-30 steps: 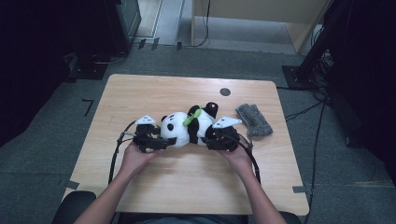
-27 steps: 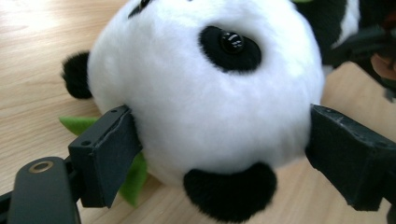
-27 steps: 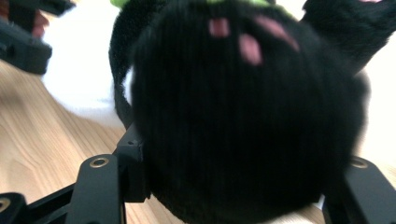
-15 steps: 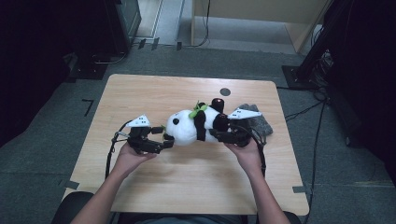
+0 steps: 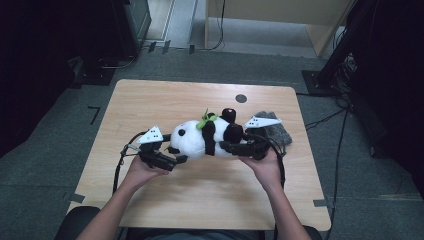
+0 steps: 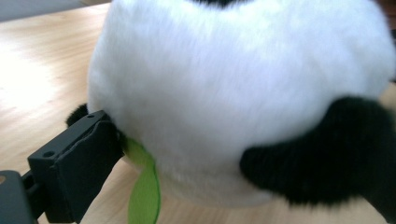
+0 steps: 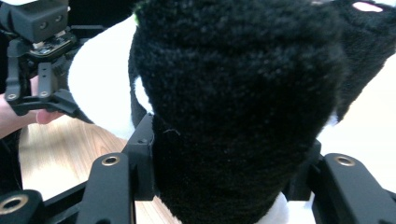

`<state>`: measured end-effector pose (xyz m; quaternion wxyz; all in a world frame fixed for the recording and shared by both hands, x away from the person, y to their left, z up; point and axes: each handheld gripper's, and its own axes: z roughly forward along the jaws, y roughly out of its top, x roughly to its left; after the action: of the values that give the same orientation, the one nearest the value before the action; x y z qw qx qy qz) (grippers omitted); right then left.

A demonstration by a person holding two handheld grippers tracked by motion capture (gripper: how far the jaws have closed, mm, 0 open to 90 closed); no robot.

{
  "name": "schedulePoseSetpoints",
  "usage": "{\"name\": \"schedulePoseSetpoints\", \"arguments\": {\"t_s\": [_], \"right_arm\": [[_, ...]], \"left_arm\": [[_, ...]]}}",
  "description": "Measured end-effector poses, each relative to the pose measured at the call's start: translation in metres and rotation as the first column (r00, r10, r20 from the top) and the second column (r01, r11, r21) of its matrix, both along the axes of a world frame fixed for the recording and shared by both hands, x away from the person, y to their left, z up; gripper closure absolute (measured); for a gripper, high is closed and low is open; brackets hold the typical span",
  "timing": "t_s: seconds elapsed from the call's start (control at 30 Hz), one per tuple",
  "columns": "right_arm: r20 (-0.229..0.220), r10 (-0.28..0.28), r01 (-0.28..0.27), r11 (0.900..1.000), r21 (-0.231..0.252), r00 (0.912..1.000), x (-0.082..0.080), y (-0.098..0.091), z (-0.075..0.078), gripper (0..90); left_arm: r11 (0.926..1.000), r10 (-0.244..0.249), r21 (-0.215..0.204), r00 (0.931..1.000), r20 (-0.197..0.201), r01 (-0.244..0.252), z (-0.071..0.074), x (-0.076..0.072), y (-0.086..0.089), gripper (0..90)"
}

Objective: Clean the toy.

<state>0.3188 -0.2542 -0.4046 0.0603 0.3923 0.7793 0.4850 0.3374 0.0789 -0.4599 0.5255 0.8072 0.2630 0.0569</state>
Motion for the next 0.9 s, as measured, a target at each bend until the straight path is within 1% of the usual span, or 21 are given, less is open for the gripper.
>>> {"name": "schedulePoseSetpoints", "arguments": {"t_s": [0.07,0.13,0.17,0.23,0.33,0.4,0.47,0.5,0.53,0.6,0.67,0.77,0.87,0.9], "right_arm": [[-0.002,0.008,-0.008,0.9999,0.009,1.0,-0.001,0.001,0.001,45.4],[-0.026,0.014,-0.013,0.9997,0.019,0.9996,-0.001,0.002,0.0,45.5],[-0.037,0.011,-0.01,0.9998,0.019,0.9993,-0.002,0.003,-0.001,45.6],[-0.044,0.014,-0.013,0.9998,0.011,0.999,-0.002,0.005,-0.003,45.5],[-0.04,0.011,-0.011,0.9999,0.005,0.9991,-0.002,0.004,-0.004,45.0],[-0.037,0.003,-0.003,0.9999,0.01,0.9993,-0.001,0.003,-0.004,44.3],[-0.036,0.002,-0.002,1.0,0.001,0.9993,0.0,0.003,-0.005,42.0],[-0.034,0.0,-0.001,1.0,-0.003,0.9994,0.0,0.003,-0.006,40.4],[-0.028,0.003,-0.003,0.9999,-0.011,0.9996,0.001,0.004,-0.008,37.7],[-0.024,0.007,-0.007,0.9998,-0.017,0.9997,0.003,0.004,-0.012,34.6],[-0.028,0.003,-0.003,0.9998,-0.017,0.9996,0.005,0.002,-0.015,29.8],[-0.022,0.015,-0.015,0.9999,0.003,0.9997,0.008,-0.001,-0.018,23.0],[0.021,0.037,-0.038,0.9987,0.035,0.9991,0.008,-0.008,-0.023,17.4],[0.034,0.048,-0.049,0.9981,0.037,0.9983,0.008,-0.009,-0.023,15.9]], "left_arm": [[0.9999,-0.005,-0.013,1.0,-0.004,0.005,-0.001,0.001,0.0,0.0],[0.9998,0.001,-0.021,0.9999,-0.012,-0.001,-0.002,0.003,0.0,0.0],[0.9998,0.006,-0.019,0.9999,-0.009,-0.006,-0.003,0.004,0.0,0.0],[0.9999,0.008,-0.008,1.0,0.002,-0.008,-0.002,0.003,0.0,0.6],[0.9999,0.009,-0.007,0.9999,0.014,-0.009,0.001,0.001,0.002,17.6],[0.9998,0.018,-0.001,0.9998,0.003,-0.018,0.005,0.001,0.003,27.6],[0.9994,0.035,0.009,0.9994,-0.002,-0.035,0.006,0.0,0.003,33.4],[0.999,0.041,0.02,0.9991,-0.013,-0.04,0.008,-0.001,0.004,36.3],[0.9986,0.047,0.025,0.9988,-0.01,-0.047,0.008,-0.002,0.004,39.5],[0.9986,0.048,0.023,0.9986,-0.021,-0.048,0.009,-0.002,0.005,46.9],[0.9991,0.041,0.016,0.9982,-0.045,-0.04,0.009,0.0,0.006,50.5],[0.9996,0.029,-0.001,0.9962,-0.082,-0.029,0.009,0.002,0.008,52.4],[0.9996,0.014,-0.025,0.9951,-0.098,-0.017,0.013,0.003,0.011,53.2],[0.9993,0.009,-0.035,0.9948,-0.101,-0.012,0.014,0.004,0.011,53.3]]}}
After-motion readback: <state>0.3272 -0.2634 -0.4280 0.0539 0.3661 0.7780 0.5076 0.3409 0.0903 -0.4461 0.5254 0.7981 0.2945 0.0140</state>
